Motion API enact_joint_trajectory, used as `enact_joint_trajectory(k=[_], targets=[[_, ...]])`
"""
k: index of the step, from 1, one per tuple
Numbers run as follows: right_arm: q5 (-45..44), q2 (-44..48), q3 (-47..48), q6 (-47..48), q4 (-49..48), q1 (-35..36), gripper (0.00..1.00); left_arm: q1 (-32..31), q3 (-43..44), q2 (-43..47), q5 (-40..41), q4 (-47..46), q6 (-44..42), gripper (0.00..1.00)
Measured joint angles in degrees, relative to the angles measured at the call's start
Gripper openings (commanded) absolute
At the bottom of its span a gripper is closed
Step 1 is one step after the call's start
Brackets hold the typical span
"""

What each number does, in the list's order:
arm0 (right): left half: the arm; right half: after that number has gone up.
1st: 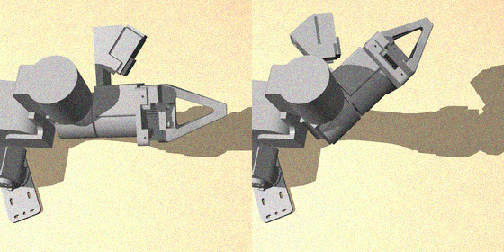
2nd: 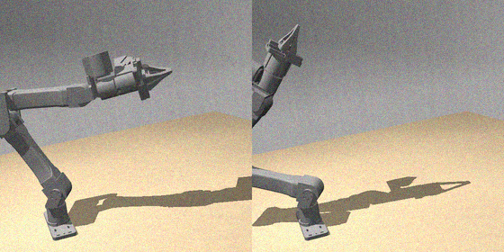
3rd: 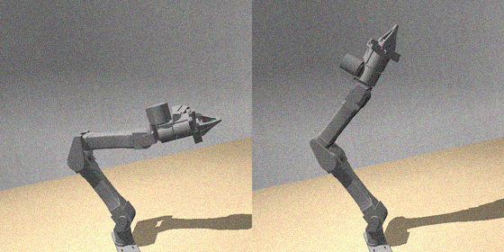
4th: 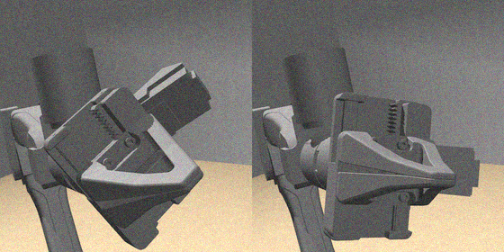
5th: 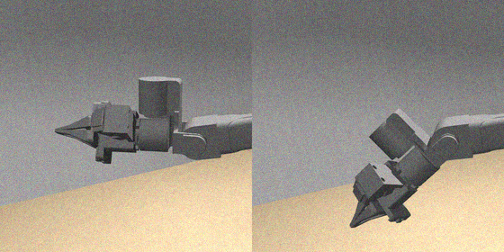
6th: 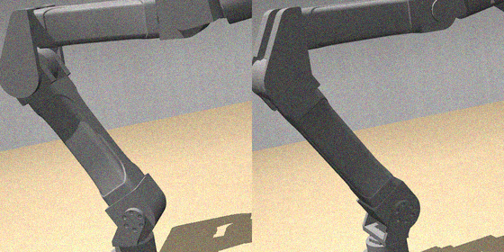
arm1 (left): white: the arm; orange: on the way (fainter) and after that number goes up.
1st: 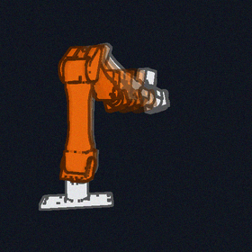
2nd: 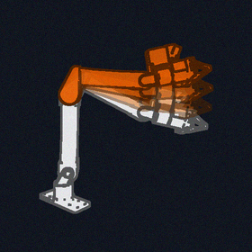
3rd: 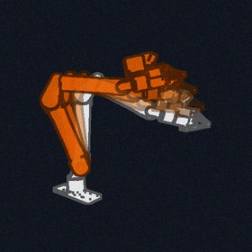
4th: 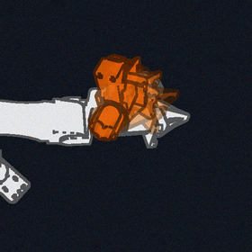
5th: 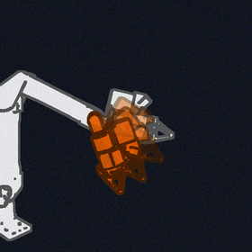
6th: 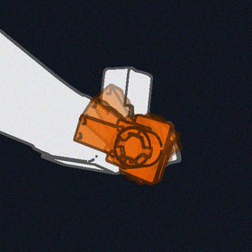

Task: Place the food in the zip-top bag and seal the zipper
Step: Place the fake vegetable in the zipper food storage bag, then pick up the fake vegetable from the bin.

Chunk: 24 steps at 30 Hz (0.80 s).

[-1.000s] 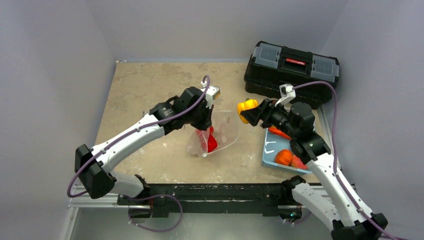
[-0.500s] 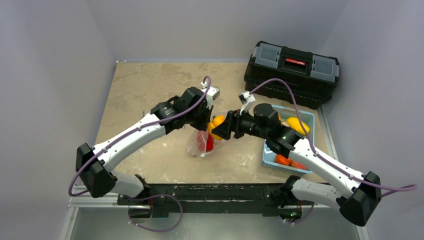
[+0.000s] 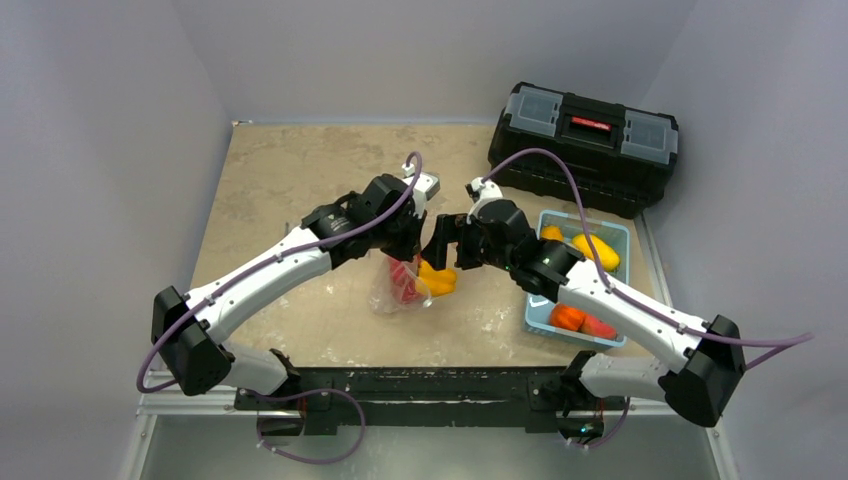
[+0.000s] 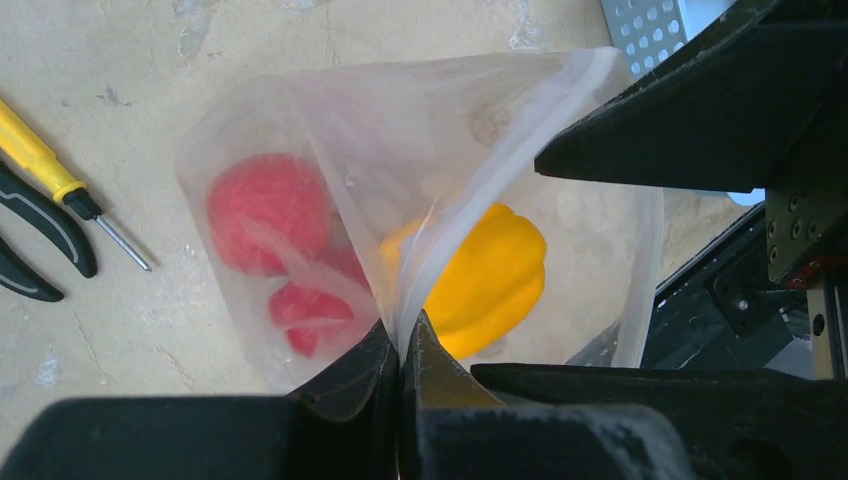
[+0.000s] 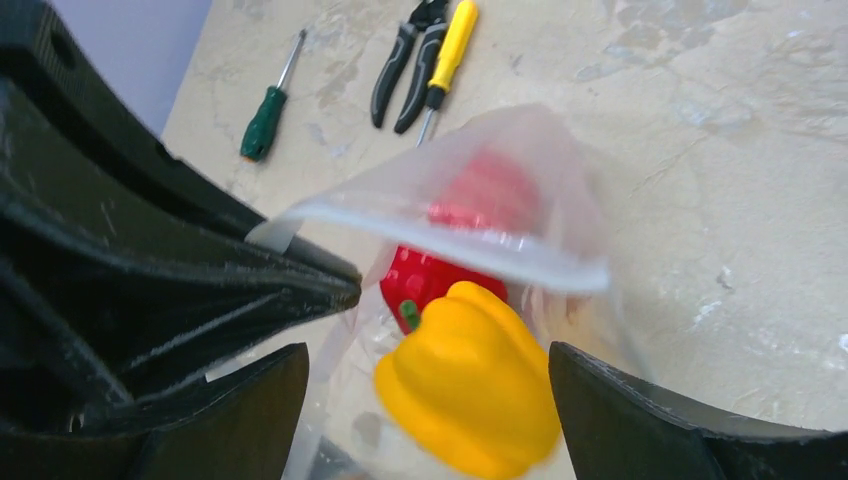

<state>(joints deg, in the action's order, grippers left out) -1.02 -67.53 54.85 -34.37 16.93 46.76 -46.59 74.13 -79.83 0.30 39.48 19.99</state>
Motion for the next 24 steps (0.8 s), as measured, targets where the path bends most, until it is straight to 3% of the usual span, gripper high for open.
enact_joint_trajectory(k=[11,13,15,21,24], targets=[[-7.15,1.66,5.88,1.18,8.92,0.07,0.9,-0.09,0.0,0.0,-0.35,-0.02,0.04,0.0],[-9.31,4.39,6.01,1.4,10.34,0.09,0.94,-0.09,0.0,-0.02,-0.33,-0.02,0.15,0.0],[-13.4,8.24,6.01,1.42,12.35,0.11,0.98,-0.09,0.0,-0.04,-0.33,0.0,0.26,0.0],[-30.14,15.78,5.46,-4.11,19.32,-0.28,0.99,-0.09,0.0,-0.42,-0.31,0.02,0.28,0.0],[-35.56,16.65,3.74,-7.69,23.15,-3.96,0.99,-0.09,0.0,-0.63,-0.31,0.02,0.35,0.0]])
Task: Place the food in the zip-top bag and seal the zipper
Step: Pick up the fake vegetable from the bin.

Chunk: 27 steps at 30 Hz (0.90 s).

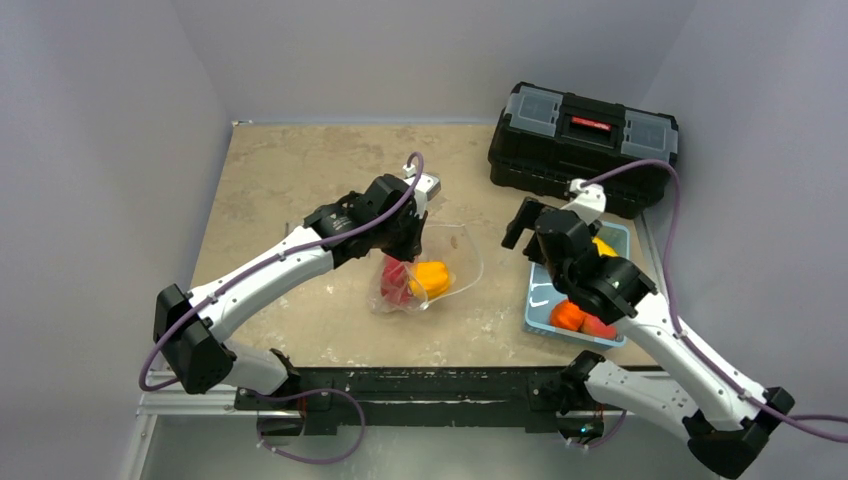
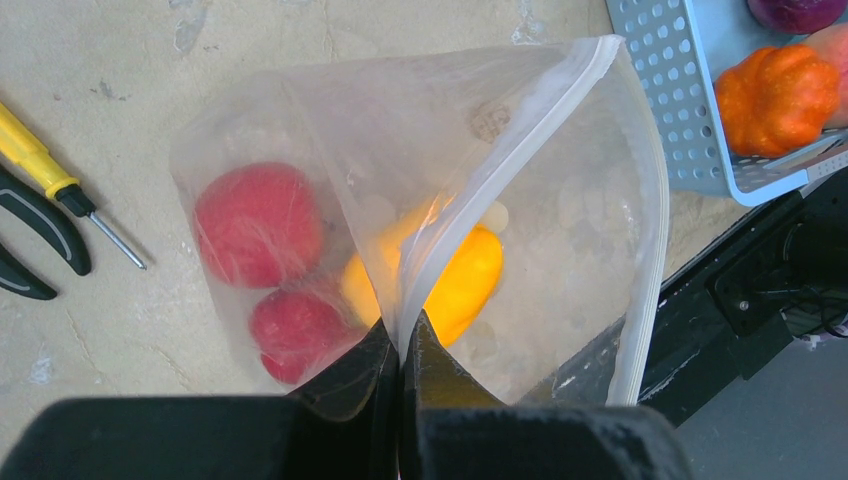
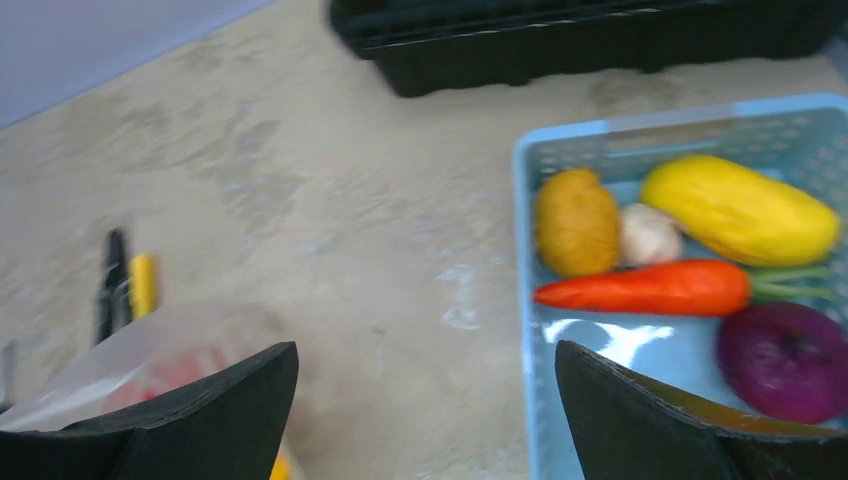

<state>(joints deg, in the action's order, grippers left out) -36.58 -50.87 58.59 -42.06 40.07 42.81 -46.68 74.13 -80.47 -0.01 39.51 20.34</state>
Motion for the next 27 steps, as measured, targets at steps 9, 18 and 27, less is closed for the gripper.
enact_joint_trajectory(k=[9,18,27], targets=[[3.48,-2.99,-10.54,-0.98,-0.74,-21.94,0.99,0.0,0.0,-0.31,-0.09,0.0,0.11,0.0],[15.1,-10.05,-13.64,2.25,-12.37,-32.54,0.88,0.0,0.0,-0.2,0.52,0.02,0.09,0.0],[22.69,-19.98,-13.6,3.91,-19.61,-40.57,0.62,0.0,0.0,0.42,0.85,0.02,0.07,0.0]])
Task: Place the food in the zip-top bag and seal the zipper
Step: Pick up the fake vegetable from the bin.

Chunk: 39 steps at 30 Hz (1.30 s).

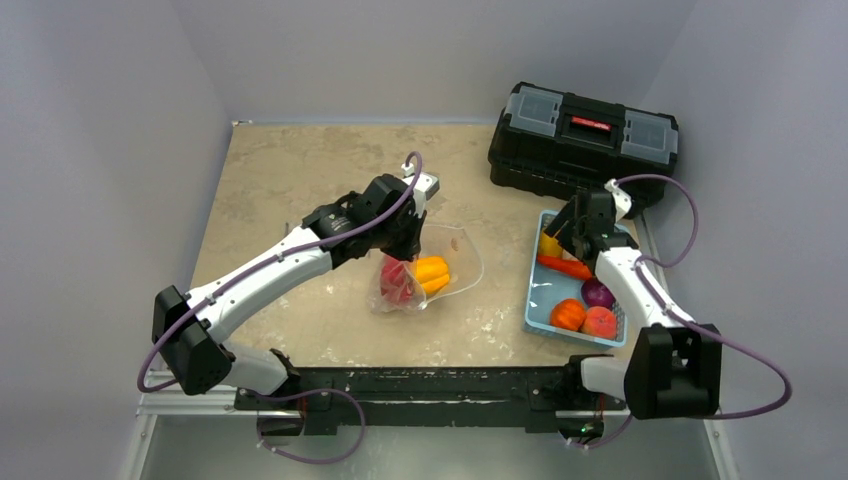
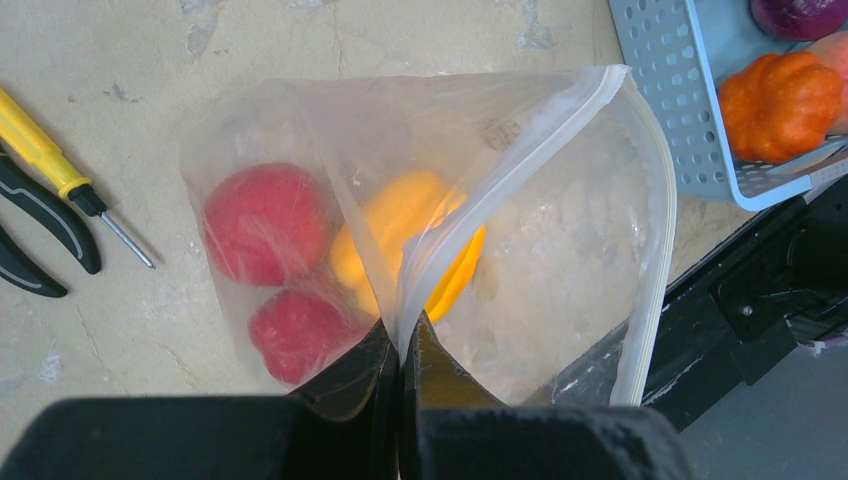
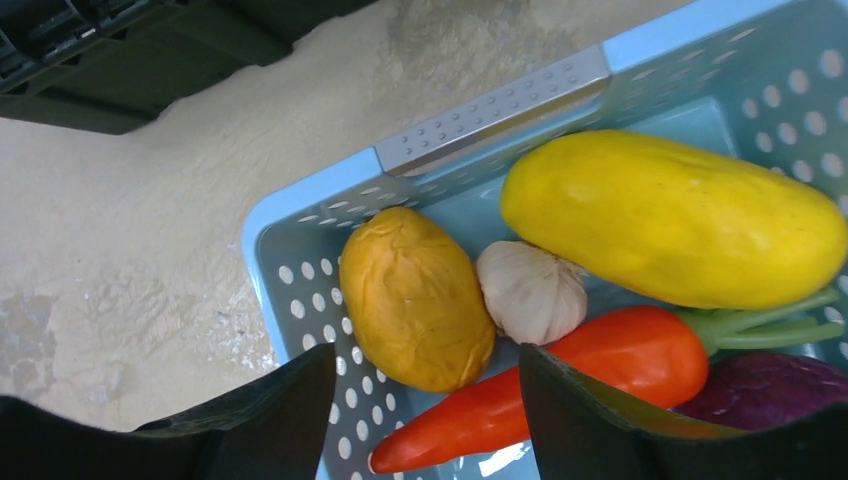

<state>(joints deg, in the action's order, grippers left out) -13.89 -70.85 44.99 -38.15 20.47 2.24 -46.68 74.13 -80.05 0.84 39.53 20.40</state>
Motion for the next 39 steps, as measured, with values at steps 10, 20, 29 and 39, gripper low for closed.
enact_joint_trajectory(k=[10,20,29,39], targets=[[3.17,-7.58,0.0,2.38,-5.05,-0.81,0.59,0.0,0.0,0.0,-0.02,0.0,-0.02,0.0],[6.67,-13.2,0.0,3.28,-10.45,-1.25,0.61,0.0,0.0,0.0,-0.07,0.0,0.0,0.0],[7.02,-13.84,0.09,3.48,-11.26,-1.4,0.48,0.0,0.0,-0.09,-0.24,0.02,0.0,0.0],[4.83,-3.78,-0.55,4.13,-5.33,-1.4,0.19,0.0,0.02,-0.28,-1.46,0.04,0.02,0.0]])
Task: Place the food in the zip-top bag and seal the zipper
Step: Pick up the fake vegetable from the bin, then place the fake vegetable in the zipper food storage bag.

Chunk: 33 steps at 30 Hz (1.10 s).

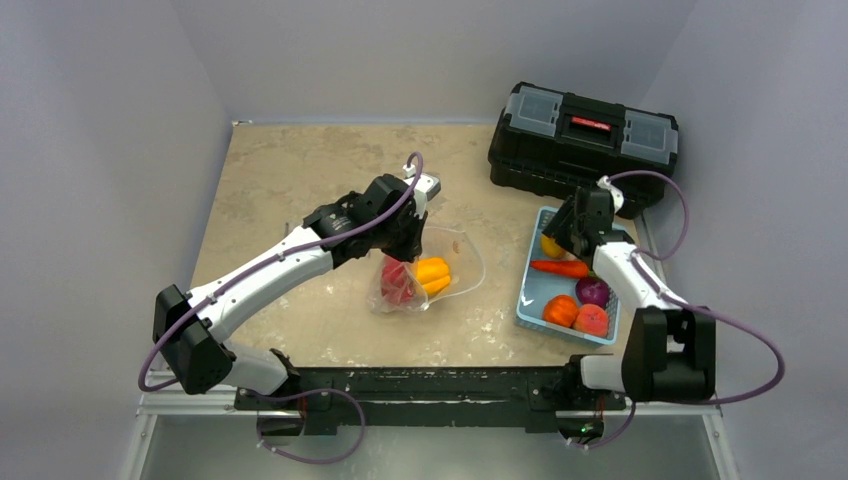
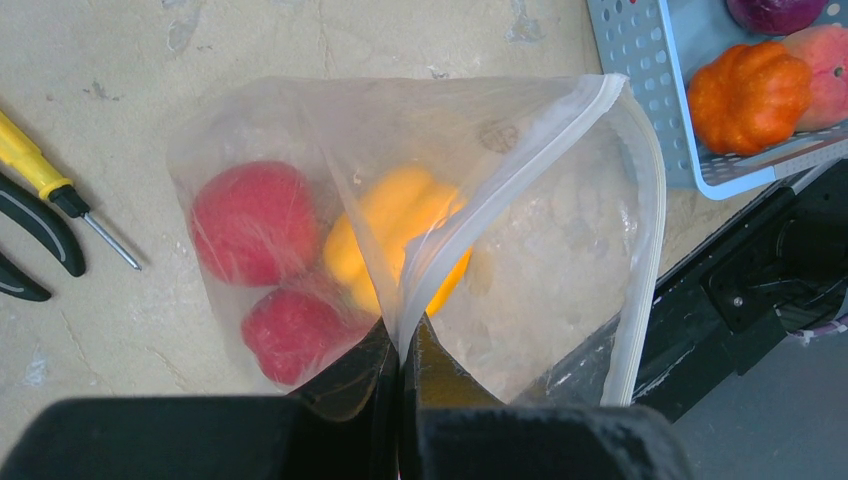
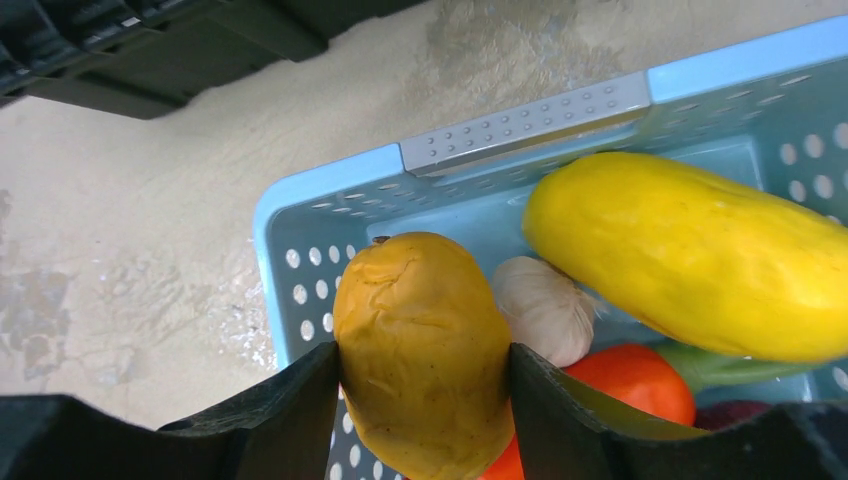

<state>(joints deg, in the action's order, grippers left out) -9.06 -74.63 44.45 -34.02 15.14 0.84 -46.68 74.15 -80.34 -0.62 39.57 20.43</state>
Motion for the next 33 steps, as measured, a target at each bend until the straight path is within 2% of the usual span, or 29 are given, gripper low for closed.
enact_joint_trajectory(k=[2,6,17,24,27,33], targets=[[-0.46,2.34,0.0,-0.02,0.98,0.0,0.12,0.0,0.0,0.0,-0.04,0.0,0.0,0.0],[-0.72,7.45,-0.17,-0.24,2.34,0.0,0.04,0.0,0.0,0.0,-0.17,0.0,0.0,0.0],[0.57,16.17,-0.17,0.28,6.34,0.02,0.01,0.0,0.0,0.02,-0.22,0.0,0.0,0.0],[8.66,21.59,1.92,2.03,6.8,0.98,0.0,0.0,0.0,0.02,-0.22,0.0,0.0,0.0],[13.16,21.29,3.45,2.51,5.49,5.07,0.0,0.0,0.0,0.02,-0.2,0.0,0.0,0.0],[17.11,17.46,6.56,3.04,1.62,21.38,0.0,0.0,0.0,0.02,-0.15,0.0,-0.02,0.0]])
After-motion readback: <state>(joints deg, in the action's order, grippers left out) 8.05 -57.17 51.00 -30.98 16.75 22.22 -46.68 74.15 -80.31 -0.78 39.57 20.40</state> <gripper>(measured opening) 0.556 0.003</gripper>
